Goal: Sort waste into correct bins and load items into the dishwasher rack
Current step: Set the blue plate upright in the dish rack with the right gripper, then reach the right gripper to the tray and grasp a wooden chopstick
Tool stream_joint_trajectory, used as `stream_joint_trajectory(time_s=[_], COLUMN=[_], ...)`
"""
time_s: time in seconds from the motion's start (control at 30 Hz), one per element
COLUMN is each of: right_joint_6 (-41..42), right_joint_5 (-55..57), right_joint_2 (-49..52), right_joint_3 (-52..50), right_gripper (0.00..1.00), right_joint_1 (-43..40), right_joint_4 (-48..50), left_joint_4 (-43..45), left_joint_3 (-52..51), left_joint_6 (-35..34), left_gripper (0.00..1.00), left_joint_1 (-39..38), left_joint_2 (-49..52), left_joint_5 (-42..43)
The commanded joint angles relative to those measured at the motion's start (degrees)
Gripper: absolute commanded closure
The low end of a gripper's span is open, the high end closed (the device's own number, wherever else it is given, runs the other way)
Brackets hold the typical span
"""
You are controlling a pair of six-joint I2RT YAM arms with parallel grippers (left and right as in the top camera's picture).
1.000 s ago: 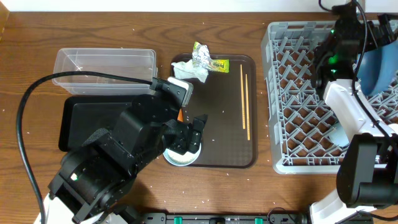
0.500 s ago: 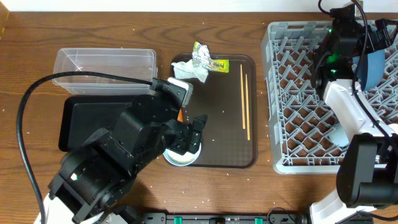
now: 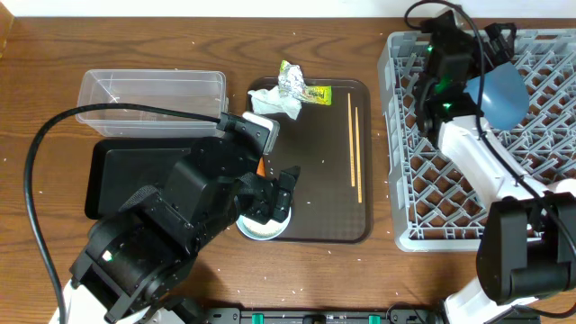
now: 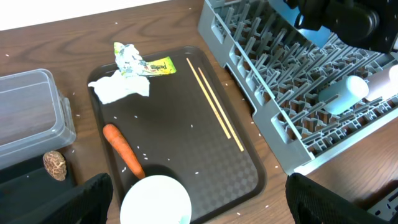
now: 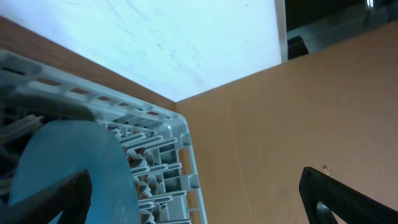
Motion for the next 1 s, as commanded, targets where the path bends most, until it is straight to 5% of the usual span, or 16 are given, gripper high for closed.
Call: stream_joint_trajectory(time_s=[0.0,0.13,0.33,0.5,0.67,0.77,0.97], right_joint_6=[2.27,5.92,21.11,42.38,57.13,59.91,73.83], right_joint_5=[1.73,2.21,-4.83,-27.30,-57.31,-68.11,-63.34], right_joint_2=[-1.49,-2.67,-8.20,-14.93,-17.55,-17.00,-13.99], right_joint_3=[0.68,0.68,0.68,0.68,0.68,0.66,0.66], right_gripper=[0.01,0.01,0.01,0.02,0.10,0.16,0.17], right_joint_1=[2.36,4.20,7.37,10.95,13.18,14.86,16.39], right_joint_4=[-0.55,-3.19,-19.37,-39.65,-48.96,-52.41,-56.48], left_joint_4=[-0.13,-0.15,-0.13,-0.13,-2.14,-6.86,-14.56], left_joint_3=[0.31,0.33,0.33,0.33,0.31,0.31,0.31], left_joint_6=[0.55,0.55,3.41,6.69,8.68,0.17,-11.02], left_gripper=[0.11,0.01,0.02,0.02,0.02,0.02,0.02], left_joint_1=[0.17,0.17,0.20,0.20,0.20,0.20,0.20], left_joint_2=[-0.50,-0.61,-3.69,-7.63,-8.87,-7.85,-5.53], left_joint_5=[-0.44,-0.44,-0.50,-0.48,-5.18,-13.00,-15.96])
